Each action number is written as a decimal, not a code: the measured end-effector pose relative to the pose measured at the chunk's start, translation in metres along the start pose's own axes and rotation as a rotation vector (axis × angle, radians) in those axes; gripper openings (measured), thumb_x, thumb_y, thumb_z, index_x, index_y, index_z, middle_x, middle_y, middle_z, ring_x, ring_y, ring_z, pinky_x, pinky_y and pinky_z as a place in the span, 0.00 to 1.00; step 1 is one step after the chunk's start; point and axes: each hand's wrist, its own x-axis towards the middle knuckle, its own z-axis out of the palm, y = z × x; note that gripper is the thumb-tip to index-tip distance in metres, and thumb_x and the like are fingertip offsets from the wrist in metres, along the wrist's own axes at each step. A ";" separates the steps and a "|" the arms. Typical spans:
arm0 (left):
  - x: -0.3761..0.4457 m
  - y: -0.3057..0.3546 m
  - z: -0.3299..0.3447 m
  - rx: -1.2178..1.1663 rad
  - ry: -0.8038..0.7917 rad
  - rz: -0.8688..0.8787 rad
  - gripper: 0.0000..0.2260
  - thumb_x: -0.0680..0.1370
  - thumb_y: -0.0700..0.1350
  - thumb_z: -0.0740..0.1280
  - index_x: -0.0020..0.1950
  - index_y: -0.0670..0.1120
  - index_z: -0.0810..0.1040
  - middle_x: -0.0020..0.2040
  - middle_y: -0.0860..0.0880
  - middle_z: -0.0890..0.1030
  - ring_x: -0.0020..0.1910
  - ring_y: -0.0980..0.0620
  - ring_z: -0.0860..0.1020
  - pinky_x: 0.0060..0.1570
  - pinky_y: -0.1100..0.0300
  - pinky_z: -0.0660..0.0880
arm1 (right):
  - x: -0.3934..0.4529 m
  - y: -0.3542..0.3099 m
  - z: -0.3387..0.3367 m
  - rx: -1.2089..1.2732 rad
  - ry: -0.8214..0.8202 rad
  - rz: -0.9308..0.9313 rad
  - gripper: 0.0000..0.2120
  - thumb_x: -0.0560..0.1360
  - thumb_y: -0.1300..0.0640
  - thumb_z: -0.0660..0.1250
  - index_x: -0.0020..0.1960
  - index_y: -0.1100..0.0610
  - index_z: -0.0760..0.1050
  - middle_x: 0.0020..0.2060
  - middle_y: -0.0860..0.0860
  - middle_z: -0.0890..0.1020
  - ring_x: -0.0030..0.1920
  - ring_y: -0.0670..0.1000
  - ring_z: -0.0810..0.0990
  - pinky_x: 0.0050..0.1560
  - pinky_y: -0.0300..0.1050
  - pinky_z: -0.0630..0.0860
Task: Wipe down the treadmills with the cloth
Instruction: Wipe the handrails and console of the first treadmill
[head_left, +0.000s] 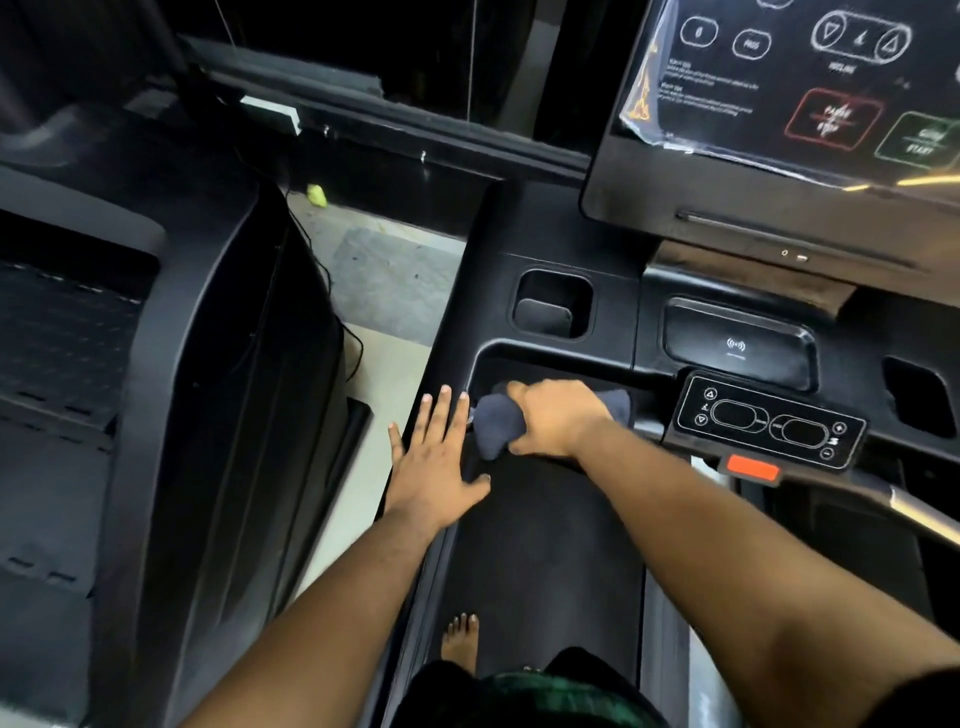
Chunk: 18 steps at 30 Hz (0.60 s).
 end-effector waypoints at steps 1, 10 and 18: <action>-0.001 -0.001 0.002 -0.004 0.000 -0.003 0.50 0.72 0.64 0.67 0.82 0.55 0.37 0.82 0.53 0.34 0.81 0.50 0.35 0.77 0.34 0.39 | 0.002 0.001 -0.006 0.049 -0.084 -0.012 0.32 0.63 0.33 0.70 0.63 0.47 0.72 0.54 0.50 0.83 0.54 0.56 0.82 0.51 0.51 0.78; 0.002 -0.003 0.003 0.009 0.040 -0.017 0.50 0.72 0.65 0.67 0.82 0.56 0.37 0.83 0.53 0.35 0.82 0.50 0.36 0.77 0.34 0.41 | -0.017 -0.004 0.025 -0.192 0.183 0.050 0.37 0.69 0.38 0.73 0.72 0.52 0.65 0.58 0.55 0.80 0.55 0.60 0.81 0.52 0.55 0.76; -0.004 -0.002 0.005 -0.001 0.029 -0.011 0.50 0.73 0.65 0.67 0.83 0.56 0.38 0.83 0.53 0.35 0.82 0.51 0.36 0.78 0.34 0.42 | -0.043 0.012 0.038 -0.129 0.237 0.129 0.40 0.67 0.29 0.70 0.71 0.50 0.68 0.60 0.54 0.79 0.58 0.60 0.79 0.57 0.59 0.73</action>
